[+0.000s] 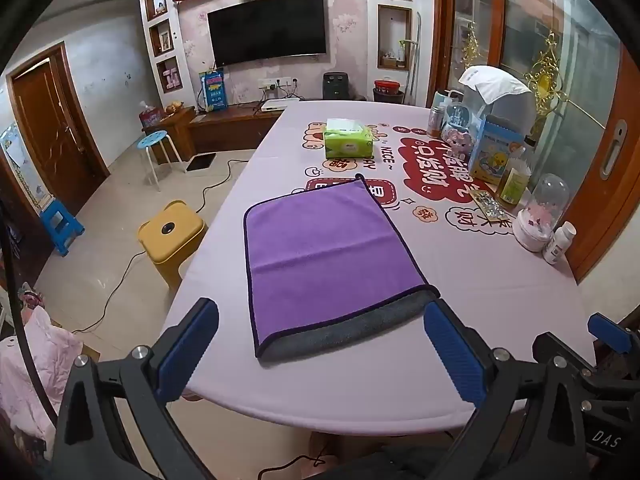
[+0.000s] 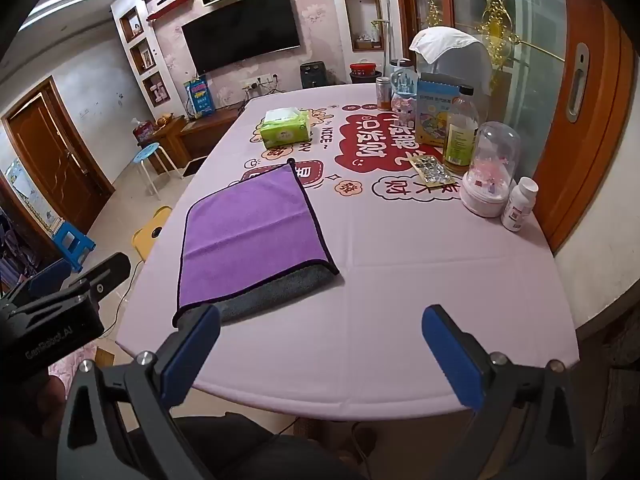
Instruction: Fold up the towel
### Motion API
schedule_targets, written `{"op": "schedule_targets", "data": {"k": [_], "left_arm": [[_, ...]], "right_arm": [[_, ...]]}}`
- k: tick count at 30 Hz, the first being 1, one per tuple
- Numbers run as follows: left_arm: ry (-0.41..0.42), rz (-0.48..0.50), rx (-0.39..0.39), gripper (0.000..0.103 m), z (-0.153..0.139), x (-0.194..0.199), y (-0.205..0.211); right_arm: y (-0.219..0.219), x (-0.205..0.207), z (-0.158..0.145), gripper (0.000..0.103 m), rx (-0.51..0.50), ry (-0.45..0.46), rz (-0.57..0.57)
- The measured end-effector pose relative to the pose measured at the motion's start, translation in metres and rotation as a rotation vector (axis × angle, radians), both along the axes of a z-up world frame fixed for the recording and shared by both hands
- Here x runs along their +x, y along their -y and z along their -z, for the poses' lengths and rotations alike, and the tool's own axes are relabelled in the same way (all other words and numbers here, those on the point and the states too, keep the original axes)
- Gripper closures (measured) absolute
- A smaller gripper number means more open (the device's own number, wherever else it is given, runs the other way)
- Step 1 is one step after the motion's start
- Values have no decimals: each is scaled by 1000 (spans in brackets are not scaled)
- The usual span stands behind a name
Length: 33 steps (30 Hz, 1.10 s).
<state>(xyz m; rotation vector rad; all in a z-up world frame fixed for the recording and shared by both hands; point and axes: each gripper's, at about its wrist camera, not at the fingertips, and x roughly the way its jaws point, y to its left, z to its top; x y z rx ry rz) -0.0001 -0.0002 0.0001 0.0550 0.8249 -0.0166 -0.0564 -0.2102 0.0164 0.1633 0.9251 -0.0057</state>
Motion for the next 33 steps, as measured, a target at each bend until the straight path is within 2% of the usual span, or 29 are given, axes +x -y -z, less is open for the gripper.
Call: {"op": "schedule_targets", "data": {"k": [7,33], "left_arm": [[-11,4,-20,1,-1,0,-2],[-25,15,-11,1,7,-2,-1]], "right_arm": [[0,0,0,2,-1,3,-1],[-6,-3,12,2,4,-12,-1]]}}
